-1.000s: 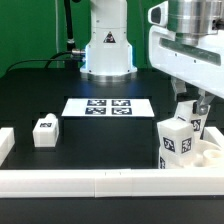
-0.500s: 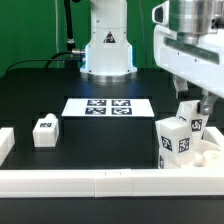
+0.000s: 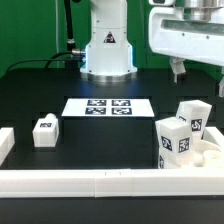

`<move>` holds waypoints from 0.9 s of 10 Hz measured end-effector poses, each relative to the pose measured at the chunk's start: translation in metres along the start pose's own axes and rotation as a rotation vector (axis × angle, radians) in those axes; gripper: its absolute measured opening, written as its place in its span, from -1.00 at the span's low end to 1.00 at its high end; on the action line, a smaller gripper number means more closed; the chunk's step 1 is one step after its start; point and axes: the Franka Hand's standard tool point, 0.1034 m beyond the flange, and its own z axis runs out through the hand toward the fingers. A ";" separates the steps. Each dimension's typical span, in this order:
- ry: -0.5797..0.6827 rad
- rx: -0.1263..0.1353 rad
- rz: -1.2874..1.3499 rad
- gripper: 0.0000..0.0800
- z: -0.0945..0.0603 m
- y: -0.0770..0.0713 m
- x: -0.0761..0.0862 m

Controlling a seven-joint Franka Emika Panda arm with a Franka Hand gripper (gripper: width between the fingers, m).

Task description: Assemble stool

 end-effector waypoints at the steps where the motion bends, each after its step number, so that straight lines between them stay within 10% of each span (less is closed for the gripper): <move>1: -0.001 -0.012 -0.121 0.62 0.000 0.001 0.000; 8: -0.003 -0.020 -0.769 0.62 -0.009 -0.003 0.009; 9: -0.003 -0.055 -0.966 0.62 -0.010 -0.002 0.008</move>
Offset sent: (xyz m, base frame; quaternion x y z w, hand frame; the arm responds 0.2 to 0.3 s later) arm 0.0136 0.0030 0.0143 0.0165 -0.0162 -0.2810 0.9594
